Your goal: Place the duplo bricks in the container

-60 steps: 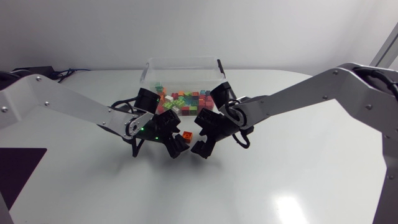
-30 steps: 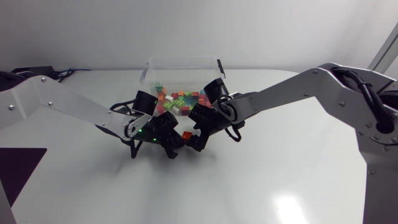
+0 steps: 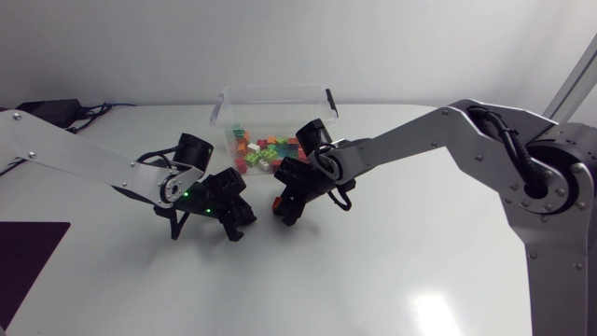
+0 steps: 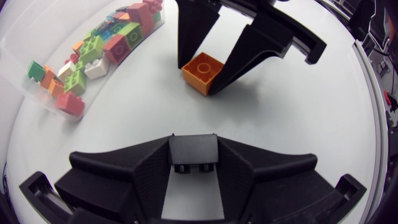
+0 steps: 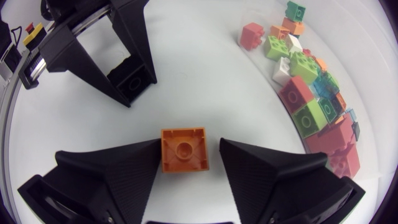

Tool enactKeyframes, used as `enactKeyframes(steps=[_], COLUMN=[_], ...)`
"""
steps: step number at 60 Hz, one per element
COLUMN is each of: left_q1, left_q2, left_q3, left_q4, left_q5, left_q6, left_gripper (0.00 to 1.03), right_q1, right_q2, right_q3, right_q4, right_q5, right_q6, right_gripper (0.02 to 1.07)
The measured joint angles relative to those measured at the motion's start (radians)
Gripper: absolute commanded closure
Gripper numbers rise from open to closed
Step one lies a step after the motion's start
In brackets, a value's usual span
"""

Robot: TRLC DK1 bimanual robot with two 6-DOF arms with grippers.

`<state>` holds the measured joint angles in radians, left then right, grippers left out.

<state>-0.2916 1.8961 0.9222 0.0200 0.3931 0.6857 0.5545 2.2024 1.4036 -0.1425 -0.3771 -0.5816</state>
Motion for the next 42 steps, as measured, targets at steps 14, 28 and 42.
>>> enactKeyframes(steps=[14,28,42], left_q1=[0.039,0.054,0.077], left_q2=[-0.139,-0.190,-0.162], left_q3=[0.042,0.214,0.413], left_q4=[-0.139,-0.204,-0.209], left_q5=[0.022,0.026,0.041], left_q6=[0.000,-0.018,-0.099], left_gripper=[0.68,0.68,0.68], right_q1=[-0.001,-0.039,-0.082], right_q2=[-0.039,-0.238,-0.318], right_q3=[0.003,0.015,0.127], right_q4=[-0.089,-0.146,-0.173], right_q5=[-0.003,-0.002,-0.001], right_q6=[-0.011,-0.006,0.036], right_gripper=[0.82,0.82,0.82])
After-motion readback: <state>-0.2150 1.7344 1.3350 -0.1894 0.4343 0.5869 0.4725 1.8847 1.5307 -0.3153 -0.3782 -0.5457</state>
